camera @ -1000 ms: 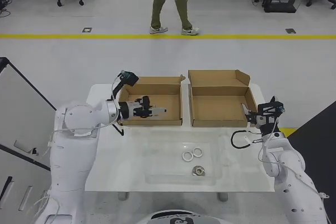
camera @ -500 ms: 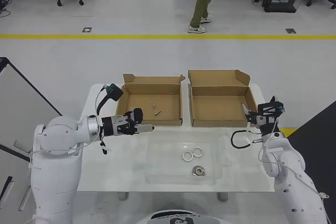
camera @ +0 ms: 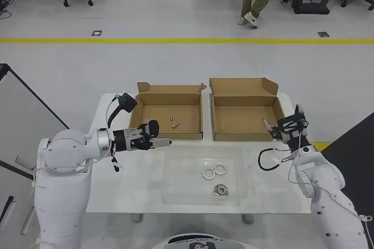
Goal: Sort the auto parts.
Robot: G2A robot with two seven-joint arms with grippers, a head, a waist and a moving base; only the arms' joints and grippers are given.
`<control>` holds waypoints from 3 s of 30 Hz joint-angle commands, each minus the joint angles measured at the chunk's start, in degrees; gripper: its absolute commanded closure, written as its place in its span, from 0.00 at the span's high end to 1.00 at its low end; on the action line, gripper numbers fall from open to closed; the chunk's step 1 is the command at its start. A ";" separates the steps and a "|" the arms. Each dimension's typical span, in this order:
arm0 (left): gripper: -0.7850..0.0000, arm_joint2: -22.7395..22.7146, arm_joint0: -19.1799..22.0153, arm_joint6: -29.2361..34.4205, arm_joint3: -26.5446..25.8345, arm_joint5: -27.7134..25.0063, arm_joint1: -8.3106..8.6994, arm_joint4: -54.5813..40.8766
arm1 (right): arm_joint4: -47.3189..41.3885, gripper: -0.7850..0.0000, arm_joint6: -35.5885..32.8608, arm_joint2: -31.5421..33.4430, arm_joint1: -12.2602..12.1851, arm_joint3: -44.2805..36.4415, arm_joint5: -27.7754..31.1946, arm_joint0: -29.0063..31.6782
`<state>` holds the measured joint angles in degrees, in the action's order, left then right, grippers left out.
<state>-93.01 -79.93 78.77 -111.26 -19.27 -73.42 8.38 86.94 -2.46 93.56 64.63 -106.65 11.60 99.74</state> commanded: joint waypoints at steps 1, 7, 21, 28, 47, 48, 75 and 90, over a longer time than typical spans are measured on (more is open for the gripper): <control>1.00 0.00 0.00 0.00 0.00 0.00 0.00 0.00 | 2.74 1.00 -1.09 0.77 -0.45 -1.87 5.53 0.25; 1.00 0.00 0.00 0.00 0.00 0.00 0.00 0.00 | 3.54 1.00 -6.10 2.26 -1.49 -8.19 20.04 -0.71; 1.00 0.00 0.00 0.00 0.00 0.00 0.00 0.00 | -11.04 1.00 -35.88 -5.22 -2.68 -14.24 40.70 -8.66; 1.00 0.00 0.00 0.00 0.00 0.00 0.00 0.00 | -22.44 1.00 -50.40 -12.37 -3.62 -14.22 39.83 -13.64; 1.00 0.00 0.00 0.00 0.00 0.00 0.00 0.00 | -45.69 1.00 -67.61 -40.39 -14.76 -8.16 22.62 -33.38; 1.00 0.00 0.00 0.00 0.00 0.00 0.00 0.00 | -46.11 1.00 -67.91 -40.86 -15.08 -7.81 22.32 -34.10; 1.00 0.00 0.00 0.00 0.00 0.00 0.00 0.00 | -48.06 1.00 -75.96 -57.14 -17.62 -10.42 14.28 -44.82; 1.00 0.00 0.00 0.00 0.00 0.00 0.00 0.00 | -56.64 0.61 -77.58 -71.21 -16.80 -3.48 12.64 -58.89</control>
<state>-93.01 -79.93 78.78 -111.26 -19.27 -73.41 8.38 30.41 -80.03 23.00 47.68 -110.49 24.26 41.33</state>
